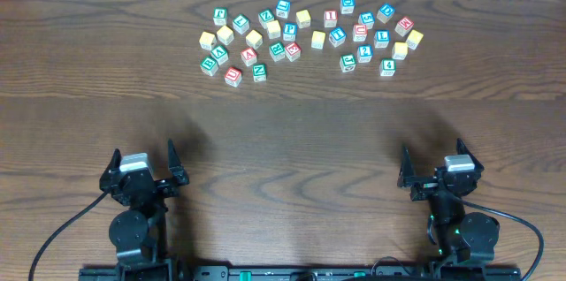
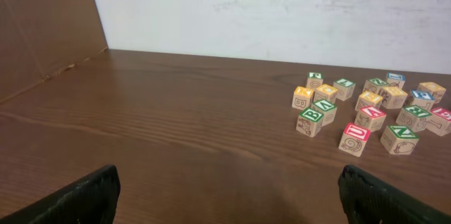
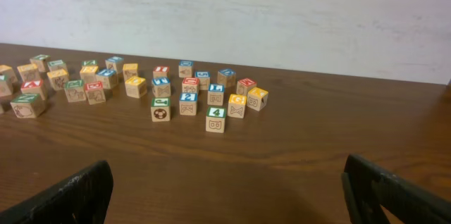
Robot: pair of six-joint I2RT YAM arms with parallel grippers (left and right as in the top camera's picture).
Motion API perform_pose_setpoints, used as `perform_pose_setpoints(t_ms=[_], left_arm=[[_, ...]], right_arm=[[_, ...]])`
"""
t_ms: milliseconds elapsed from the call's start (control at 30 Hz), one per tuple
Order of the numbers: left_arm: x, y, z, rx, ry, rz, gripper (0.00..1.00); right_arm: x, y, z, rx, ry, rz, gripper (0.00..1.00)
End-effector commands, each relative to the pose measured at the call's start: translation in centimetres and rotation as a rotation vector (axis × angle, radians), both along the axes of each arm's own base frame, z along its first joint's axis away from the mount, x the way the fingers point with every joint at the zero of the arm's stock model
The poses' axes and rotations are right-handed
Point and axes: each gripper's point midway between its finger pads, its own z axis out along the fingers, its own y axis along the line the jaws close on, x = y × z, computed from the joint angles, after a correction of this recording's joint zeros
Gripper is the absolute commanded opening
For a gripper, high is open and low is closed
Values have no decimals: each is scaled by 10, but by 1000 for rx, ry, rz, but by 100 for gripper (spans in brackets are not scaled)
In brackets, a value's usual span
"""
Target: Spell out AI2
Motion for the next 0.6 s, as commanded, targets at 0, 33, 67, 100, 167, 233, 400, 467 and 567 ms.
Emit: perform_pose_setpoints(t_ms=[0, 33, 67, 100, 167, 233, 400, 467, 567], left_arm=[[-1, 0, -17, 6, 52, 1, 98], [-1, 0, -17, 6, 52, 1, 98], [-1, 0, -17, 6, 52, 1, 98], [-1, 0, -17, 6, 52, 1, 98], [-1, 0, -17, 6, 52, 1, 98], [-1, 0, -17, 6, 52, 1, 98], [-1, 0, -17, 6, 52, 1, 98], [-1, 0, -17, 6, 52, 1, 98], [-1, -1, -17, -36, 44, 2, 98]], right_arm=[[0, 2, -1, -7, -1, 10, 99], [0, 2, -1, -7, -1, 10, 99], [0, 2, -1, -7, -1, 10, 99], [0, 2, -1, -7, -1, 10, 99], [0, 2, -1, -7, -1, 10, 99], [0, 2, -1, -7, -1, 10, 99], [0, 2, -1, -7, -1, 10, 99], [0, 2, -1, -7, -1, 10, 99], [0, -1, -1, -9, -1, -3, 99]])
